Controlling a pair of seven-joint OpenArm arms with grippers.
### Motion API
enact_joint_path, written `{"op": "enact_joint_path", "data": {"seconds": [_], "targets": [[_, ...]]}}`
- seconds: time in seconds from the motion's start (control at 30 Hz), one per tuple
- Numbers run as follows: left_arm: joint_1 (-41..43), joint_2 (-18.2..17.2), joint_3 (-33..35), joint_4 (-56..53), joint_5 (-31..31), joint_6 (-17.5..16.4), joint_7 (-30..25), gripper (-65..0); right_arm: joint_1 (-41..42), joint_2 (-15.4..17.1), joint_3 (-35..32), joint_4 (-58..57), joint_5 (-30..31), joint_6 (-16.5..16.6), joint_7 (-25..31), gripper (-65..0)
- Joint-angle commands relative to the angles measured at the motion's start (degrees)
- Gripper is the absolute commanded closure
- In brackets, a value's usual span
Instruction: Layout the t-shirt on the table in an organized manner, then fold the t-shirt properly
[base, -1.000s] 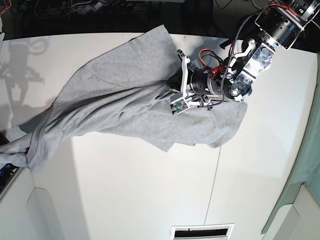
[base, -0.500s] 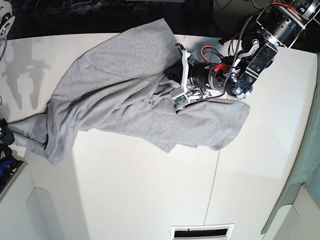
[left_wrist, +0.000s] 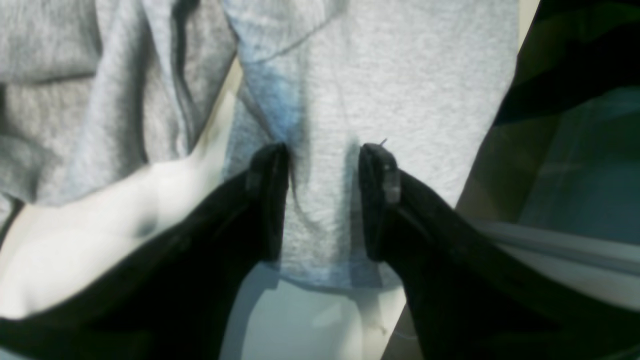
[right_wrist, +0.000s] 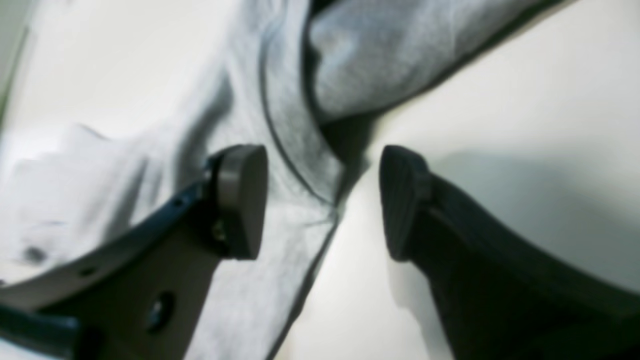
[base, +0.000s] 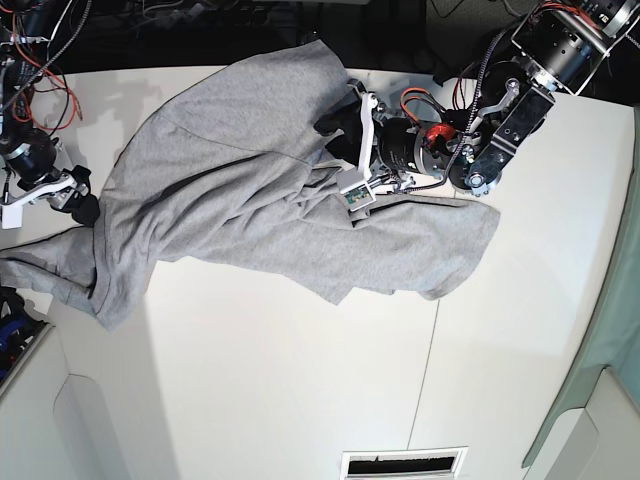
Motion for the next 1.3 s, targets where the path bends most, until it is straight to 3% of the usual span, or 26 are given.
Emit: {"op": "enact_joint_path", "data": {"seconds": [0.0, 0.23, 0.33, 0.47, 0.5, 0.63, 0.77, 0.87, 1.1, 1.27], "targets": [[-0.2, -0.3, 0.0, 1.0, 0.4, -0.1, 1.2, -27.7, 0.6, 0.8, -0.7, 0.3, 0.0, -0.2, 2.6, -35.1], [-0.2, -0.4, -0.5, 9.3, 0.4, -0.1, 1.2, -27.6, 0.6, 0.2, -6.4, -0.9, -0.4, -0.3, 3.4, -32.7], [-0.2, -0.7, -2.6, 13.4, 0.4, 0.3, 1.3, -27.6, 0.7, 0.2, -8.2, -0.9, -0.4, -0.3, 3.6, -21.7], [-0.2, -0.6, -8.7, 14.2, 0.4, 0.7, 1.2, -27.6, 0.6, 0.2, -7.8, -0.8, -0.4, -0.3, 4.3, -1.3], [-0.2, -0.6, -10.6, 14.2, 0.4, 0.7, 1.2, -27.6, 0.7, 0.2, -7.3, -0.8, -0.4, -0.3, 4.3, 0.0], [-0.2, -0.6, -18.0, 14.0, 0.6, 1.9, 0.0, -27.6, 0.6, 0.2, -3.5, 0.5, -0.4, -0.3, 3.8, 0.0], [-0.5, -0.7, -24.9, 10.7, 2.1, 6.4, -1.9, -27.6, 0.3, 0.3, 2.7, 4.9, 0.1, -0.3, -1.6, 0.0], [-0.5, -0.7, -28.9, 6.4, 2.2, 6.7, -3.0, -27.6, -1.7, 1.2, 7.4, 9.1, 4.5, -0.3, -5.4, 0.0], [-1.5, -1.0, -32.4, 2.1, 2.2, 6.7, -3.1, -27.7, -9.4, 3.5, 14.4, 16.7, 12.2, 0.1, -9.6, 0.0], [-1.8, -3.6, -32.7, 2.1, 2.5, 8.4, -3.3, -27.7, -15.8, 3.5, 17.0, 19.8, 13.1, 0.1, -9.6, 0.0]]}}
